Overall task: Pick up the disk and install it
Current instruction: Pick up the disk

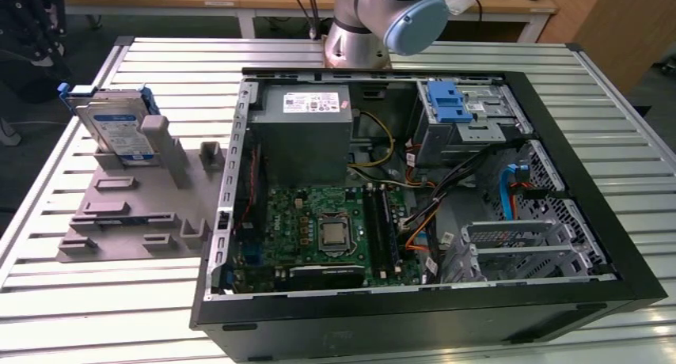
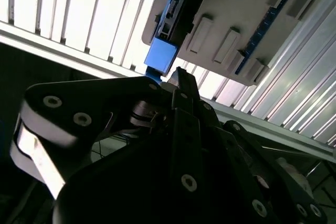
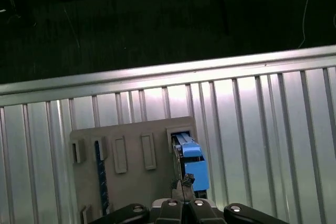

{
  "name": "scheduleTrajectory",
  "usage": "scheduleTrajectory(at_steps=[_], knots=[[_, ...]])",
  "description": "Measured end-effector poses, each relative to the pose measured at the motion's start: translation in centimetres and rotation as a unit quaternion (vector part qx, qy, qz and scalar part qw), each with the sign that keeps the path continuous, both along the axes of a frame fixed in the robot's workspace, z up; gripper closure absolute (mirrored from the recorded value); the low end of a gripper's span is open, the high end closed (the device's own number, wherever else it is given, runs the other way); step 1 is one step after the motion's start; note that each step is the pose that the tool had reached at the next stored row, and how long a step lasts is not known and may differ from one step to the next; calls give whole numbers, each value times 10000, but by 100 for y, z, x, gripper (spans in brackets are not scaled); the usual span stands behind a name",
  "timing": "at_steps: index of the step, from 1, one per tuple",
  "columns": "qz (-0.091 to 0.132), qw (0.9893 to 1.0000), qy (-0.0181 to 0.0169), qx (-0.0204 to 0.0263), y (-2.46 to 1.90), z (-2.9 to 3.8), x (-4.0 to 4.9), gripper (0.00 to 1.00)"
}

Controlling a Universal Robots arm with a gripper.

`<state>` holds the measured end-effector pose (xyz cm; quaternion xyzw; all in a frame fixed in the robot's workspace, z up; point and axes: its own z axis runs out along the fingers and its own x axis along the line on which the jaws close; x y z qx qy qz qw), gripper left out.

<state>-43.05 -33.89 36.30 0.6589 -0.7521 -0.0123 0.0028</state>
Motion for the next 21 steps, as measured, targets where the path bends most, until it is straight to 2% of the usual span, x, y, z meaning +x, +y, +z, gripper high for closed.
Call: scheduleTrajectory(at_steps=[9,10,11,12,15,16,17,21], knots=[[15,10000,-6,0,1,0,-1,89],[15,10000,-6,0,18,-21,0,65],[16,10000,-6,0,21,-29,0,53],[15,10000,-6,0,24,-40,-1,53],[27,10000,-6,0,34,-85,-1,42],[85,10000,-6,0,34,-99,0,42],[148,9999,-6,0,35,-112,0,35],[212,9998,-6,-10,65,-151,0,35]])
